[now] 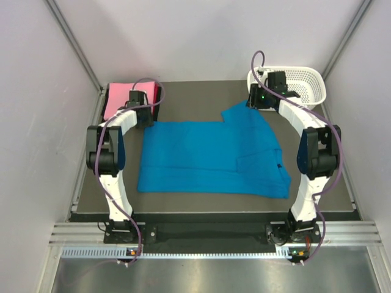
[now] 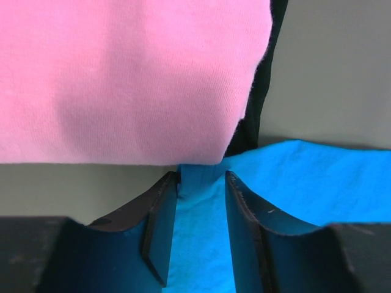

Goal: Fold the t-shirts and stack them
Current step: Fold the tshirt

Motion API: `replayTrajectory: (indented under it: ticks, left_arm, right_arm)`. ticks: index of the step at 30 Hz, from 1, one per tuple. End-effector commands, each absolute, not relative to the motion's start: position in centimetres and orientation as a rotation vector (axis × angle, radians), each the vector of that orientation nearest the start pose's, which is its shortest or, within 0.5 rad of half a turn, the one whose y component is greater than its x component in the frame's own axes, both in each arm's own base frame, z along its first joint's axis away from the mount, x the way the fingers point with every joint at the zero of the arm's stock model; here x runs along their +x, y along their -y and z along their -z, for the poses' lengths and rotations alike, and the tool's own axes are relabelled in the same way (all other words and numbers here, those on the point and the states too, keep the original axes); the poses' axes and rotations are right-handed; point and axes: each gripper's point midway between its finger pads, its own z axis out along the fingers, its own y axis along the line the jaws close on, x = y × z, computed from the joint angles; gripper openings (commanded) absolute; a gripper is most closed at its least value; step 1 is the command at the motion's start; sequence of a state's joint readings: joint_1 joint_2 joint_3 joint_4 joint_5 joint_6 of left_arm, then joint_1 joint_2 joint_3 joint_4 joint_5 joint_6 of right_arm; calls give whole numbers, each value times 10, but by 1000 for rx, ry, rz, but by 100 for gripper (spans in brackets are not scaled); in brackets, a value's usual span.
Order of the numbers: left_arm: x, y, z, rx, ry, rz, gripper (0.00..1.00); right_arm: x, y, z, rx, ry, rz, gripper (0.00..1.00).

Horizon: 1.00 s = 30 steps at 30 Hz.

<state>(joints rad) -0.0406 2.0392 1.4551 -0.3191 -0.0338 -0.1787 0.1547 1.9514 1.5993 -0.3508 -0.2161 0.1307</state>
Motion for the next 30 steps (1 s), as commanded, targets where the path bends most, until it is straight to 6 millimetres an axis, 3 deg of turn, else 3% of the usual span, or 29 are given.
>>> replayTrajectory:
  ticks: [1,4,6,7,10,18,19,21,24,30]
  left_arm:
    - [524,21,-70,-134,-2356,37,40]
    - [527,28,-71,-79,-2356,42,35]
    - [528,27,-71,-82,-2371,14,21]
    - [527,28,-71,-86,-2376,14,10]
    - [524,31,-69,-118,-2390,35,0]
    - [513,39,-75,-157,-2400,31,0]
    - [511,40,-75,-158,-2407,29,0]
    - [511,40,-76,-166,-2406,25,0]
    - [509,38,-77,-190,-2403,20,0]
    - [507,37,-77,-225,-2399,16,0]
  right_arm:
    - [534,-130,-170,-181,-2178,-414,45]
    - [540,-130,-163,-181,-2185,-414,46]
    - [548,-133,-169,-192,-2172,-419,46]
    - [553,-133,-158,-188,-2191,-416,46]
    - [571,-139,-152,-199,-2202,-417,46]
    - [602,-159,-137,-240,-2219,-258,46]
    - [603,-165,-127,-242,-2236,-249,45]
    - [606,-165,-124,-155,-2247,-209,45]
    - [604,-163,-103,85,-2299,-169,44]
    - [592,-189,-73,298,-2341,-226,41]
